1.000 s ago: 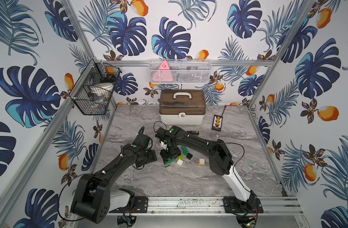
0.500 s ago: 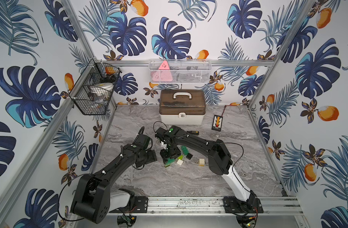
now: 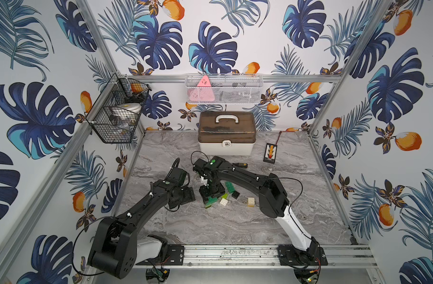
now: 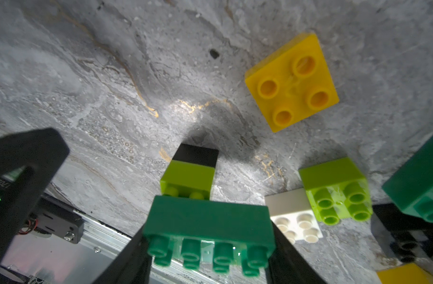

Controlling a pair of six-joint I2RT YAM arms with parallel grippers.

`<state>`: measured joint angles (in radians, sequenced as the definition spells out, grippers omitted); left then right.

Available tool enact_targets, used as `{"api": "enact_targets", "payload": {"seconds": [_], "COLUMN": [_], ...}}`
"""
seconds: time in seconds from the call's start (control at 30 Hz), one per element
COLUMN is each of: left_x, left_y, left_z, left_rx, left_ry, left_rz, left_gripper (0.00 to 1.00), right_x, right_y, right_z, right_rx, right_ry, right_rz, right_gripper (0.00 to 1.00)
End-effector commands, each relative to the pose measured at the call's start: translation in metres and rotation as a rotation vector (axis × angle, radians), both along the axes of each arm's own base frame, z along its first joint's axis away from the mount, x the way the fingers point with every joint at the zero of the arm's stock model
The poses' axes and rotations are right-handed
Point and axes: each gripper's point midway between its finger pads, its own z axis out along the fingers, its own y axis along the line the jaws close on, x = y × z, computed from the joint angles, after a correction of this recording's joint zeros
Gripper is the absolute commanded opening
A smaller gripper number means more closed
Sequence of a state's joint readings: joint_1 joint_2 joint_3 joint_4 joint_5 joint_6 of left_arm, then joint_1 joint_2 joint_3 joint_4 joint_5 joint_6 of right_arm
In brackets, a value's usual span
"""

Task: Assemble a giraffe with lego
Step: Assemble the lego brick with the lego brick.

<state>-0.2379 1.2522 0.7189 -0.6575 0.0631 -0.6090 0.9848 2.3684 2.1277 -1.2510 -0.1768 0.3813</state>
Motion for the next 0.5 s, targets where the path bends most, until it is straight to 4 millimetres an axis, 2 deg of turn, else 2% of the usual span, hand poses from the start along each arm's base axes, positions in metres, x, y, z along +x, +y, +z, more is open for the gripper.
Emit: {"api": "enact_targets", "payload": {"seconds": [0.0, 0.47], "left_x": [0.0028, 0.0037], "left_y": [0.0015, 0.0032], "left_z": [0.0021, 0.0022], "left_rx": [0.009, 0.014], "left_ry": [-0.021, -0.042], "left_rz": [-0.001, 0.007], "left_gripper": [0.84, 0.84], "right_x": [0.0008, 0.0026], "right_y": [-0.0198, -0.0205], "right_z": [-0.0159, -0.0161], "right_rx": [-0.121, -0.154], "right_ry": [-0.015, -0.017], "right_rz": [-0.012, 0.001], "right_gripper": [0.46, 0.47]}}
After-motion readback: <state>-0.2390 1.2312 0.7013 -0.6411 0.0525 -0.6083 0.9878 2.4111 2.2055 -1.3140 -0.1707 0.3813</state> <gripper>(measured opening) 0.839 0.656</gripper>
